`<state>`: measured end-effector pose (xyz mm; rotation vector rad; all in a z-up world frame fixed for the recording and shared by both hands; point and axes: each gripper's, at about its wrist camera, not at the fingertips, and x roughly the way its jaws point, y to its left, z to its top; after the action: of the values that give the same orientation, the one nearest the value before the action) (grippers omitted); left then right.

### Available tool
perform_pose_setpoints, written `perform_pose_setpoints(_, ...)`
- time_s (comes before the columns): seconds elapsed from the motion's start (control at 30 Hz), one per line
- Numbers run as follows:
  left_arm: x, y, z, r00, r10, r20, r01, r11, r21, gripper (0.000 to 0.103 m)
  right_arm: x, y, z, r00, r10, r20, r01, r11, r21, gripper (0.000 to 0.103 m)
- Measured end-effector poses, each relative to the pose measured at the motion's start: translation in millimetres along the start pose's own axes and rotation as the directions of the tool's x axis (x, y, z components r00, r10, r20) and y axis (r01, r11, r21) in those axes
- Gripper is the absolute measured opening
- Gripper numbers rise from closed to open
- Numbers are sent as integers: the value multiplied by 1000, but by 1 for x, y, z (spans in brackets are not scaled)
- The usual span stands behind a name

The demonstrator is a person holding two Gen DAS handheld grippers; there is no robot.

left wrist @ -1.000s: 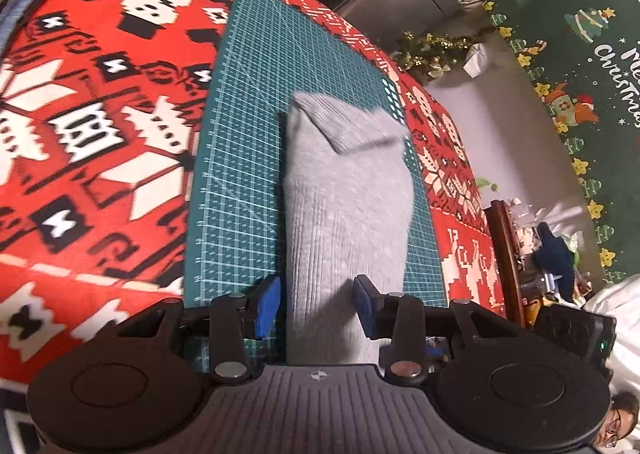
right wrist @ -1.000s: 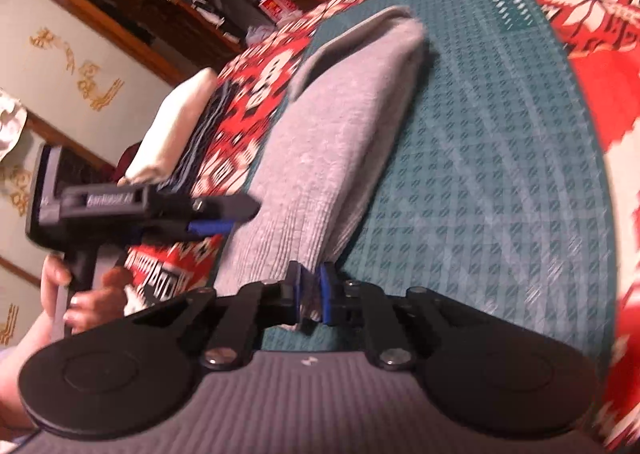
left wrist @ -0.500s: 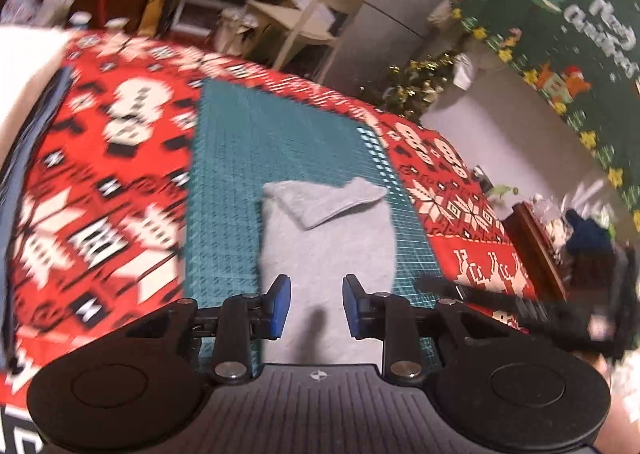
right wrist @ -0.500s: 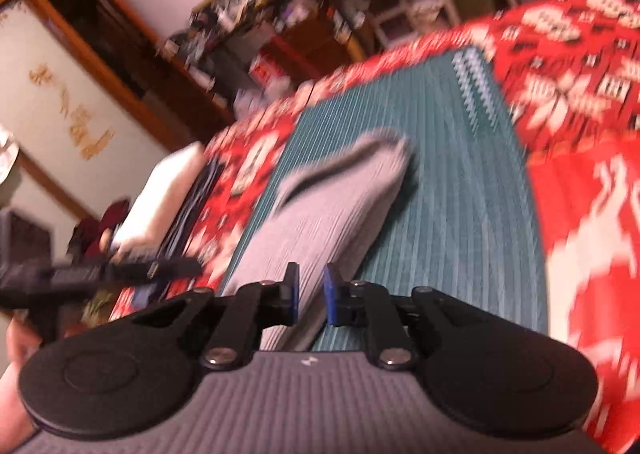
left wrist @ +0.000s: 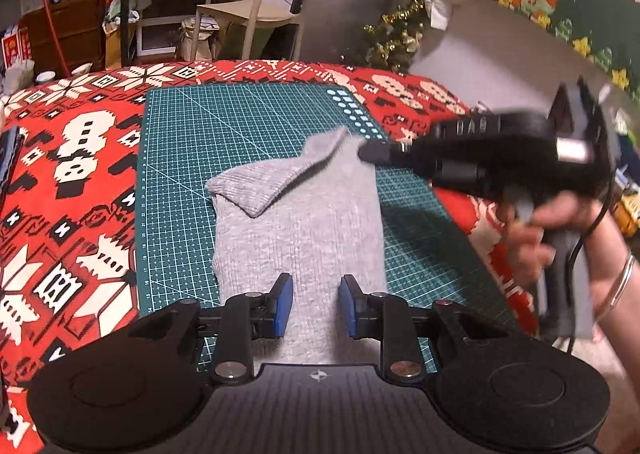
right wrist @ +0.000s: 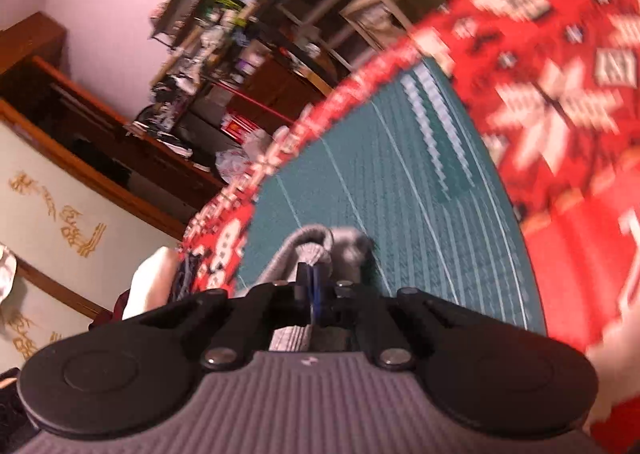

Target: Fold clothes

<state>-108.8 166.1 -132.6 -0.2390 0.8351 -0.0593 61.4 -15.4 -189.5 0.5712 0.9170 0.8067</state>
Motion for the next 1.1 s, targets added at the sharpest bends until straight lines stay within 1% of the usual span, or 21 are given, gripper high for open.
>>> perform_pose_setpoints(0.03, 1, 1, 0, 1000, -1, -2, 1, 1000, -6, 24, 3, 0, 2, 1000, 2, -6, -2, 1000, -6, 1)
perform_pose_setpoints(0.13, 3, 2, 3, 1000, -3, -6, 3, 1000, -22, 24, 11, -10, 2, 998, -48, -46, 48, 999, 0, 1)
perform_pose_setpoints(0.23, 4, -3, 5, 1000, 8, -6, -8, 1000, 18, 24, 15, -24, -3, 999, -31, -42, 32, 999, 36, 2)
perform_pose_setpoints(0.3, 5, -7, 5, 1000, 22, -6, -22, 999, 49, 24, 9, -29, -8, 999, -19, -26, 20, 999, 49, 6)
perform_pose_setpoints(0.33, 4, -8, 6, 1000, 27, -2, -27, 998, 57, 24, 6, -28, -8, 1000, -23, -12, 24, 999, 45, 11)
perform_pose_setpoints(0.4, 1, -10, 8, 1000, 24, 18, -25, 998, 61, 24, -4, -25, -10, 999, -28, 19, 28, 999, 28, 11)
perform_pose_setpoints(0.47, 0, -11, 9, 1000, 2, 30, -3, 998, 57, 24, -20, -18, -14, 999, -6, 38, 5, 1000, 11, 10)
perform_pose_setpoints(0.53, 4, -12, 10, 1000, -2, 30, 0, 998, 63, 19, -31, -6, -24, 999, 32, 22, -32, 999, -12, 8)
perform_pose_setpoints(0.63, 10, -12, 11, 999, -4, 40, 2, 998, 66, 18, -36, 12, -42, 998, 54, -22, -55, 997, -55, 8)
perform_pose_setpoints(0.7, 14, -9, 12, 999, -21, 44, 19, 999, 37, 18, -31, 19, -54, 996, 72, -55, -75, 995, -65, 8)
perform_pose_setpoints(0.77, 18, -6, 13, 999, -30, 41, 30, 999, 13, 18, -27, 22, -63, 996, 56, -76, -62, 995, -77, 6)
perform_pose_setpoints(0.83, 18, -6, 12, 999, -31, 41, 30, 999, 13, 18, -26, 20, -65, 996, 41, -75, -47, 995, -90, 0)
perform_pose_setpoints(0.9, 14, -8, 12, 999, -29, 38, 28, 1000, 14, 18, -26, 17, -66, 997, 28, -72, -35, 994, -101, 0)
perform_pose_setpoints(0.97, 4, -8, 11, 998, -42, 44, 42, 999, 6, 18, -31, 21, -66, 998, 7, -61, -14, 993, -116, 0)
perform_pose_setpoints(1.0, -1, -8, 11, 998, -50, 49, 51, 999, 0, 18, -34, 23, -66, 998, -4, -56, -3, 992, -127, 2)
perform_pose_setpoints(1.03, -5, -8, 10, 997, -59, 52, 59, 998, -4, 16, -37, 24, -66, 999, -6, -52, -1, 991, -132, 3)
perform_pose_setpoints(1.1, -11, -8, 5, 997, -68, 44, 68, 998, -4, 13, -43, 29, -68, 998, 20, -57, -27, 991, -128, 3)
